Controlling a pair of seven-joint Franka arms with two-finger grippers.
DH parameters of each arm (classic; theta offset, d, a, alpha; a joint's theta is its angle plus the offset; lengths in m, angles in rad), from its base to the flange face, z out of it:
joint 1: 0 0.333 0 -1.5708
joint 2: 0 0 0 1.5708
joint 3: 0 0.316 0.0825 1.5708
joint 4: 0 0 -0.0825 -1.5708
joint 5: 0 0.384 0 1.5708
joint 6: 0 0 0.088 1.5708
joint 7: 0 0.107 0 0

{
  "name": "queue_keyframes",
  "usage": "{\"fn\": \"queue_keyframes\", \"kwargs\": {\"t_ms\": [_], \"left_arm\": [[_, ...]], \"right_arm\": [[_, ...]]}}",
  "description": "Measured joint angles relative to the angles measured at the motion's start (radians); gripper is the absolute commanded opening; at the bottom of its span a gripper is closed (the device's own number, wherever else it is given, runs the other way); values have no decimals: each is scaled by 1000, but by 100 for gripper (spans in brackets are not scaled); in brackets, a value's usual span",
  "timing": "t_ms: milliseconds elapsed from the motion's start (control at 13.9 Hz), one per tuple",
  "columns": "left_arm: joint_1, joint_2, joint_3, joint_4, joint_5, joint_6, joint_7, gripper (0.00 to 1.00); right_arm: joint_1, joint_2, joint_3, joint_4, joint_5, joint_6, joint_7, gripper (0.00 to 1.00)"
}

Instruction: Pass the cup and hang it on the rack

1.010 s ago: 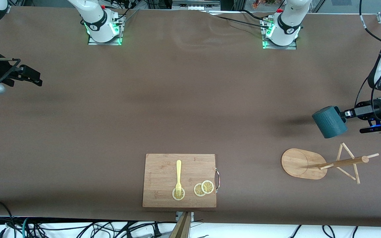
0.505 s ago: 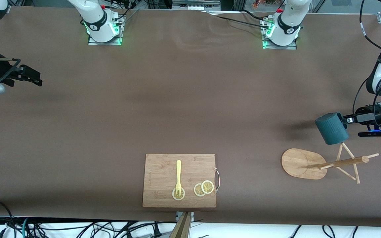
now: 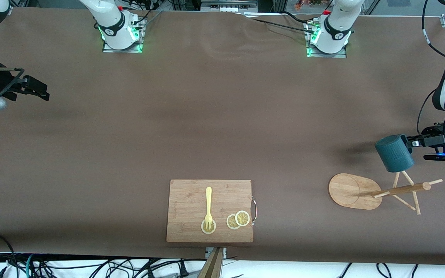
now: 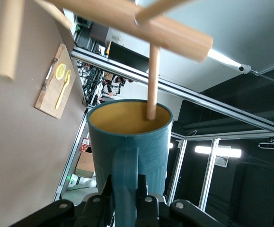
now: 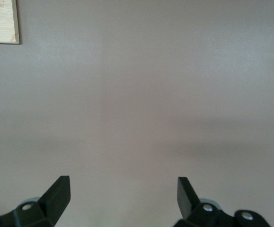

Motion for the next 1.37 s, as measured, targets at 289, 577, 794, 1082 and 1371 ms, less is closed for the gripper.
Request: {"fn": "queue_keyframes", "kwargs": {"t_ms": [289,577,794,1082,1371], "left_arm": [[-4,32,2,44,-7,3,-45,0],[-20,48,5,85,-34,44,-101,0],[-35,70,6,109,-39,67,-112,0],[-39,81,15,138,-40,68,-125,100],[-39,81,18,170,-40,68,-167,100]], "right_arm": [[0,0,0,0,0,-1,0,100],[0,0,0,0,0,-1,0,100],[0,0,0,0,0,-1,0,100],[0,0,0,0,0,-1,0,100],[0,0,0,0,0,-1,0,100]]}}
